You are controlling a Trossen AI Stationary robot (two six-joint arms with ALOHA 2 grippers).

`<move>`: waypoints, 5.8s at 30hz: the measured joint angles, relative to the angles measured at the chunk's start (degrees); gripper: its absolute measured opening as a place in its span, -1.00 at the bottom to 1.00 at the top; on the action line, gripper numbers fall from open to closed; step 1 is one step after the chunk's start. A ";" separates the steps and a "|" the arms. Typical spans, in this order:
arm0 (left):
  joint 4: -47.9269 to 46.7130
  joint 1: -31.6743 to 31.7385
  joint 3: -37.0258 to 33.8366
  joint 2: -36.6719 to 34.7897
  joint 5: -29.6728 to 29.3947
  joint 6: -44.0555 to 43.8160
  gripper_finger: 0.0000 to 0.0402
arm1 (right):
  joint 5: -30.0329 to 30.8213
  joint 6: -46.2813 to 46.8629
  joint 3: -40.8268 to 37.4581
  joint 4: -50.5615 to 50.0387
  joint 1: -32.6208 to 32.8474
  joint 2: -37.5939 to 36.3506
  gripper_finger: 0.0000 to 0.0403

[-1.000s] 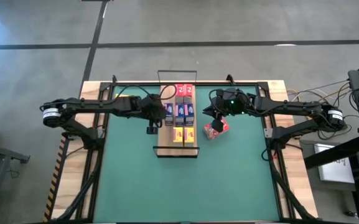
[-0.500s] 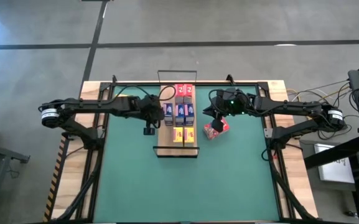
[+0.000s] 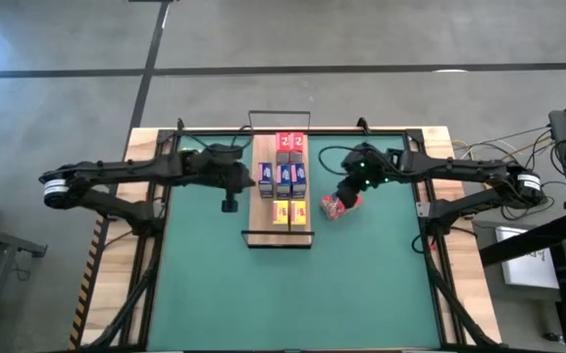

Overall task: Stack cereal on shelf
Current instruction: Put the red cereal box on the shelf aligned with the other red cereal box

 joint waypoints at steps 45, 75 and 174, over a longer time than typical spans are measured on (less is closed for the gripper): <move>21.49 -1.69 -12.80 -12.05 -0.96 -1.27 -1.00 | -11.66 7.07 -19.85 15.81 -4.61 3.78 0.16; 31.69 -42.86 -3.80 3.29 -24.70 -13.63 -1.00 | -3.94 36.80 -20.11 23.63 27.03 -1.51 0.10; 21.70 -56.24 22.54 50.77 -59.69 -37.81 -1.00 | 20.04 58.02 -13.46 31.81 49.44 12.60 0.59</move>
